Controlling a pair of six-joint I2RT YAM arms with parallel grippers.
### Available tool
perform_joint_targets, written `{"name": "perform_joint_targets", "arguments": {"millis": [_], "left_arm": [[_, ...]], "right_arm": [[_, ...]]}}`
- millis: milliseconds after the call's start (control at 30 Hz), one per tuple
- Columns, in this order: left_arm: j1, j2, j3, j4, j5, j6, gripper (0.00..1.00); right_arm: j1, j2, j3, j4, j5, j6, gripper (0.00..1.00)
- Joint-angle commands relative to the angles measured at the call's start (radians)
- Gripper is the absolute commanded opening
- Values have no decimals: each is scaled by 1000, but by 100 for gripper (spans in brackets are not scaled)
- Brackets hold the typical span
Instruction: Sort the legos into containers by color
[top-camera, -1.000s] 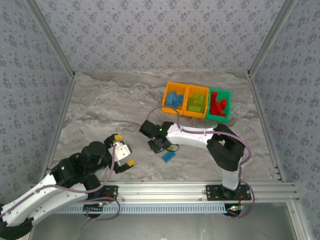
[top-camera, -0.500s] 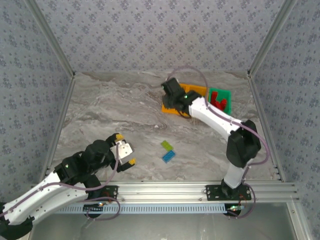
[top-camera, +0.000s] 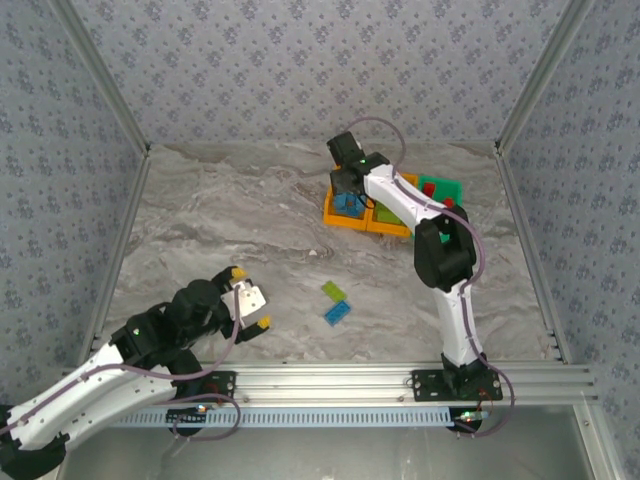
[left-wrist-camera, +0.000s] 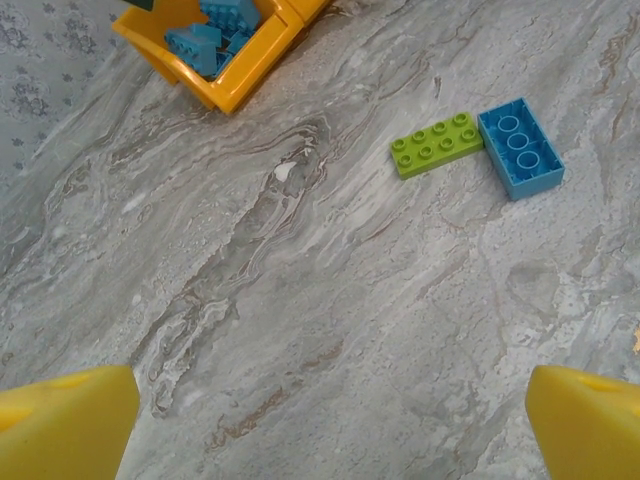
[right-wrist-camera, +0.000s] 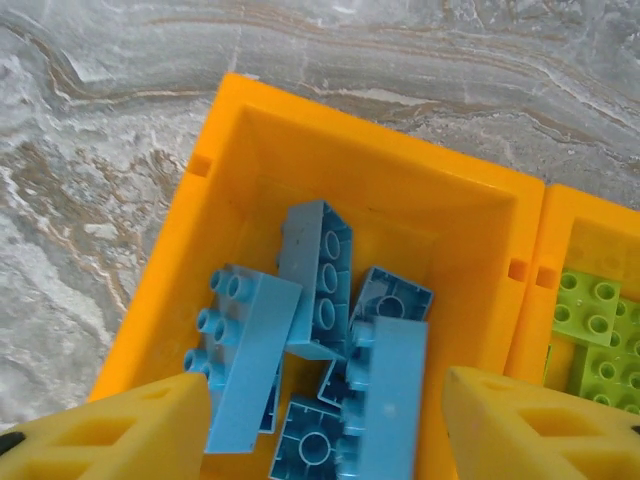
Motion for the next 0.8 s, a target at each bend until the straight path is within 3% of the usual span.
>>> {"name": "perform_joint_targets", "arguments": {"millis": [0, 100, 333, 533, 667, 767], "left_arm": [[4, 12, -1, 21, -3, 10, 99], [4, 22, 2, 16, 7, 4, 99], [4, 36, 18, 23, 18, -58, 99], [4, 233, 190, -4, -118, -508, 95], [-4, 417, 241, 82, -37, -773, 96], [-25, 562, 272, 162, -19, -1001, 95]], "right_arm": [[13, -86, 30, -64, 22, -6, 67], [33, -199, -66, -36, 26, 6, 67], [135, -589, -483, 79, -30, 46, 74], [189, -911, -840, 78, -254, 145, 83], [182, -1111, -1004, 73, -330, 196, 88], [163, -1261, -1077, 10, -280, 241, 92]]}}
